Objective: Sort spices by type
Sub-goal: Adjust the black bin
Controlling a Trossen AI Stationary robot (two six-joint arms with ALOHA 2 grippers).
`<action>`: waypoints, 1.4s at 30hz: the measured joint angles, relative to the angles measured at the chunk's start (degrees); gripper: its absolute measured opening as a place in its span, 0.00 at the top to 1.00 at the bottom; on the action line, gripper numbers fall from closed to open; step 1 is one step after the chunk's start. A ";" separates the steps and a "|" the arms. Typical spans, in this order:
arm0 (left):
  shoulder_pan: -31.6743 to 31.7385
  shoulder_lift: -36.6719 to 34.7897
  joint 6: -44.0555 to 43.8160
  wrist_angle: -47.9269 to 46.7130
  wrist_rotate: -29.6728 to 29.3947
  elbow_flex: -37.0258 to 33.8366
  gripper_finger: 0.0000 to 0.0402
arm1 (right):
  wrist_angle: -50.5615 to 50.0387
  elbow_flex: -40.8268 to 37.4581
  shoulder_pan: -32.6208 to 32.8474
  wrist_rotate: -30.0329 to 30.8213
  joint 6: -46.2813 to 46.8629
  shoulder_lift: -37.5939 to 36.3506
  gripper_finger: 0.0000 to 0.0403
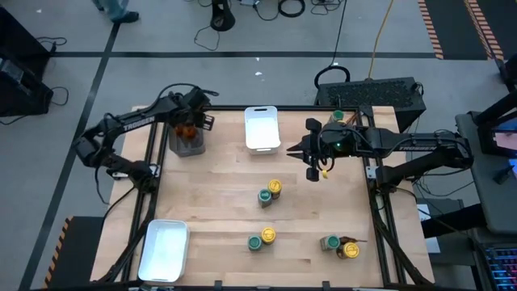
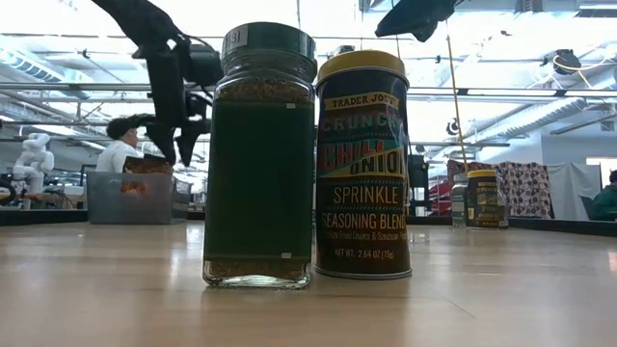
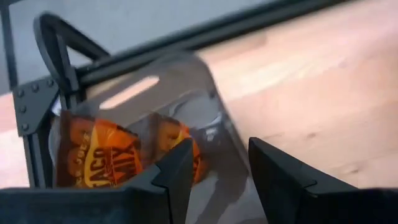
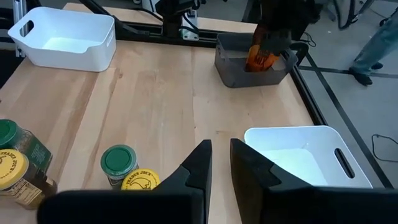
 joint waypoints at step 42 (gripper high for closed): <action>-20.50 -7.78 8.17 -18.32 6.08 -11.04 0.98 | 2.93 0.00 -1.92 0.20 -0.39 0.02 0.90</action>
